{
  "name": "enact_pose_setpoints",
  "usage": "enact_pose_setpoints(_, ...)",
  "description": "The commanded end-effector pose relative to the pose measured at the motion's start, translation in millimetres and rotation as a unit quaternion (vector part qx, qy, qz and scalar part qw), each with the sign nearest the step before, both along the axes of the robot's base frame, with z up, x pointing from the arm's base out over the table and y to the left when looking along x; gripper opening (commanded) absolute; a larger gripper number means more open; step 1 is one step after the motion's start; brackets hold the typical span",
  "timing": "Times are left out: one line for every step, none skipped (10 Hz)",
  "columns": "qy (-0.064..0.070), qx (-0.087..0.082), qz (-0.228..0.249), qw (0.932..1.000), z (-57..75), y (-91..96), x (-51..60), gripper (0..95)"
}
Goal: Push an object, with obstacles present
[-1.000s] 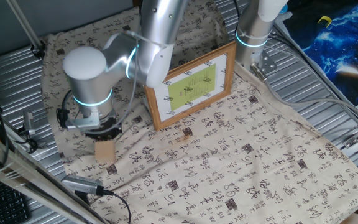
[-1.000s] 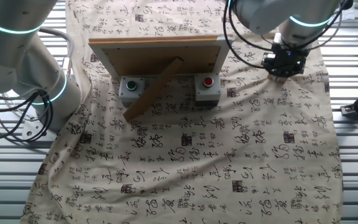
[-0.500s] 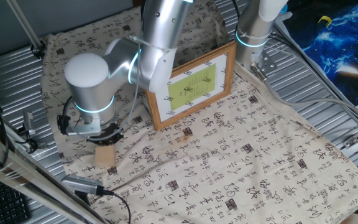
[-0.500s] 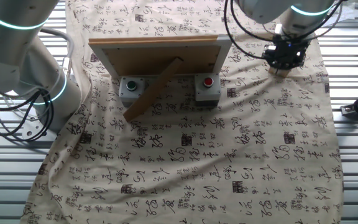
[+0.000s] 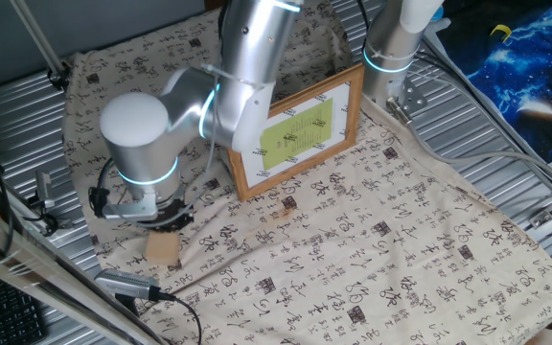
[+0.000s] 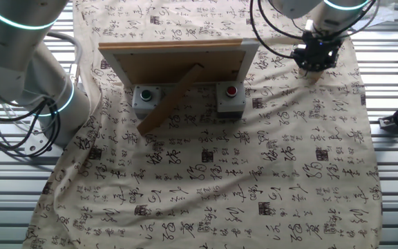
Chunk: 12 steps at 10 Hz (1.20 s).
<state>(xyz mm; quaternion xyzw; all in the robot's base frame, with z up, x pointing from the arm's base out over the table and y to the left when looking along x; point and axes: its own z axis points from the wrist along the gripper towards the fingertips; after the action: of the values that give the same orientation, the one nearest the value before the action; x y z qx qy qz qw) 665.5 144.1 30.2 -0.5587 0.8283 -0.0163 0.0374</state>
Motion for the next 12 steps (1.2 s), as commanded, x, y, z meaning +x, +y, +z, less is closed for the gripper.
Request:
enact_pose_setpoints(0.001,-0.001,-0.007,1.0000,0.2,11.9,4.2,0.0)
enact_pose_setpoints(0.001,-0.001,-0.009,1.0000,0.6,15.1,5.1,0.0)
enact_pose_setpoints(0.000,-0.001,-0.014,0.9999,1.8,23.7,7.8,0.0)
enact_pose_setpoints(0.001,-0.001,-0.017,0.9999,4.3,29.4,11.1,0.0)
enact_pose_setpoints(0.001,-0.001,-0.019,0.9998,6.0,33.5,13.0,0.0)
enact_pose_setpoints(0.001,-0.002,-0.022,0.9998,6.9,37.4,14.4,0.0)
enact_pose_setpoints(0.000,-0.001,-0.025,0.9997,6.3,39.3,14.0,0.0)
enact_pose_setpoints(0.000,-0.001,-0.031,0.9995,5.7,40.5,13.5,0.0)
enact_pose_setpoints(0.002,0.000,-0.042,0.9991,7.1,40.8,12.7,0.0)
enact_pose_setpoints(0.005,0.001,-0.057,0.9984,12.6,41.5,9.8,0.0)
enact_pose_setpoints(0.006,0.001,-0.068,0.9977,19.0,42.1,5.9,0.0)
enact_pose_setpoints(0.007,0.003,-0.080,0.9967,27.0,43.1,1.2,0.0)
